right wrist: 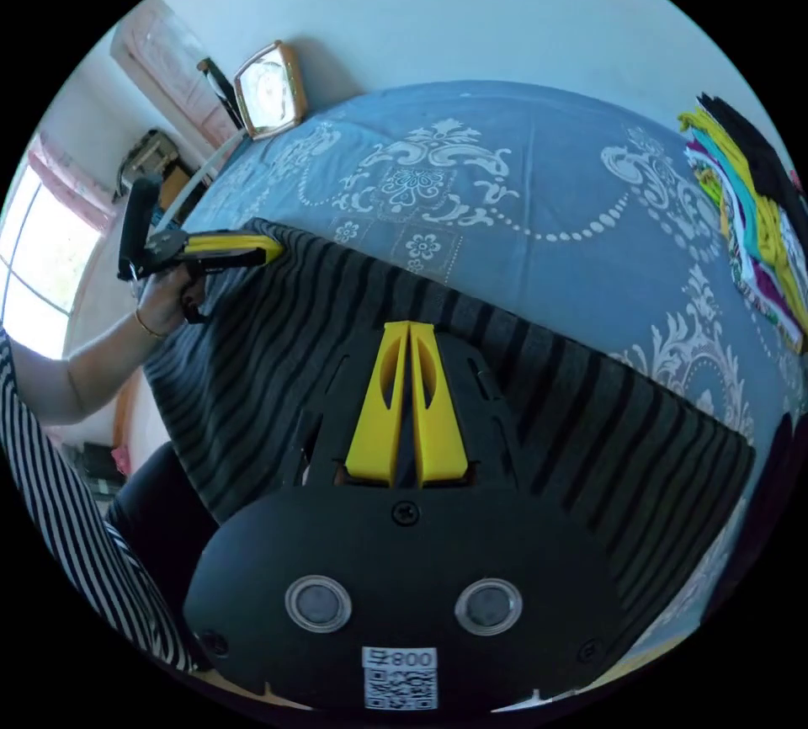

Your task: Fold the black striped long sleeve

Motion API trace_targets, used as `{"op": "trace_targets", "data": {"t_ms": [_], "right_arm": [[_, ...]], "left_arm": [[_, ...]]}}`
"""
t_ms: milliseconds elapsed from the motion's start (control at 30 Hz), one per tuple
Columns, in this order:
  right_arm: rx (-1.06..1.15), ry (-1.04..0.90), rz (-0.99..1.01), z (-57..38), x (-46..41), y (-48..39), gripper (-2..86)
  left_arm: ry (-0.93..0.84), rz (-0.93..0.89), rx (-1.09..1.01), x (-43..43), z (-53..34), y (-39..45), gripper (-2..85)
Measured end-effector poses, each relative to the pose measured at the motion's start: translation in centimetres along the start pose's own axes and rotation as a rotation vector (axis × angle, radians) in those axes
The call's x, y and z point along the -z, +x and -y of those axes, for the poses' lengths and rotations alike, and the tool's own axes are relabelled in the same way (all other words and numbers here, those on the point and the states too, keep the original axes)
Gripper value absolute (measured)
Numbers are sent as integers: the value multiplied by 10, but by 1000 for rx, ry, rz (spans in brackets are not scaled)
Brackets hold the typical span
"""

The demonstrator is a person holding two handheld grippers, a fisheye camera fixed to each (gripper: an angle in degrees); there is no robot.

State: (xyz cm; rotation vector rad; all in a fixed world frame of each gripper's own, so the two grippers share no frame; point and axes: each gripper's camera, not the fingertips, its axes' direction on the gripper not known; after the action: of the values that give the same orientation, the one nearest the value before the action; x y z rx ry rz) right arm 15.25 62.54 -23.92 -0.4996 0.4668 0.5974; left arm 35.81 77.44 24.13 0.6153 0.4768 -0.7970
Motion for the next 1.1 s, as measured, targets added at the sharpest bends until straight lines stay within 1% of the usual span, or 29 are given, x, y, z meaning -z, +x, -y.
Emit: {"op": "trace_targets", "data": {"t_ms": [133, 233, 333, 400, 433, 533, 567, 600, 633, 667, 733, 800, 867, 900, 967, 1000, 1033, 1100], "right_arm": [[76, 22, -131, -14, -13, -24, 2], [82, 28, -142, -23, -20, -28, 1], [35, 7, -80, -31, -13, -19, 1], [-13, 54, -123, -46, 4, -10, 1], [-52, 79, -175, -57, 12, 0, 1], [-159, 41, -288, -76, 7, 33, 1], [-180, -2, -282, -79, -4, 46, 0], [-184, 0, -257, -81, -9, 52, 0], [-212, 43, -197, -84, -11, 61, 0], [-233, 22, -141, -83, -13, 68, 0], [-251, 42, -112, -86, -9, 70, 0], [-261, 102, -164, -94, 2, 68, 1], [-322, 133, -269, -106, 6, 78, 1], [-335, 120, -274, -108, 2, 84, 1], [-364, 17, -253, -107, -29, 107, 1], [-376, 55, -234, -108, -28, 109, 1], [-383, 26, -205, -105, -31, 114, 2], [-378, 18, -211, -102, -31, 112, 2]], "left_arm": [[21, 27, -16, -5, -12, 13, 2], [15, 60, -37, -10, -18, 24, 3], [-8, 48, 8, -7, -21, 31, 3], [93, -32, -64, 8, -24, 56, 3], [102, -39, -88, 10, -23, 64, 3], [57, 9, -205, -7, -17, 103, 3], [11, 26, -230, -21, -15, 113, 3], [-47, 57, -237, -37, -13, 119, 3], [-52, 67, -249, -42, -13, 121, 3], [-9, 59, -235, -42, -18, 120, 3], [-42, 13, -194, -40, -22, 116, 2], [-26, 11, -182, -29, -35, 116, 2], [-8, 27, -187, -23, -44, 119, 2], [-11, 38, -185, -23, -47, 120, 2], [-51, 33, -174, -34, -50, 120, 2], [-41, 40, -172, -38, -55, 120, 2], [-32, 39, -164, -37, -57, 119, 2], [-50, 30, -143, -28, -67, 116, 1]]}}
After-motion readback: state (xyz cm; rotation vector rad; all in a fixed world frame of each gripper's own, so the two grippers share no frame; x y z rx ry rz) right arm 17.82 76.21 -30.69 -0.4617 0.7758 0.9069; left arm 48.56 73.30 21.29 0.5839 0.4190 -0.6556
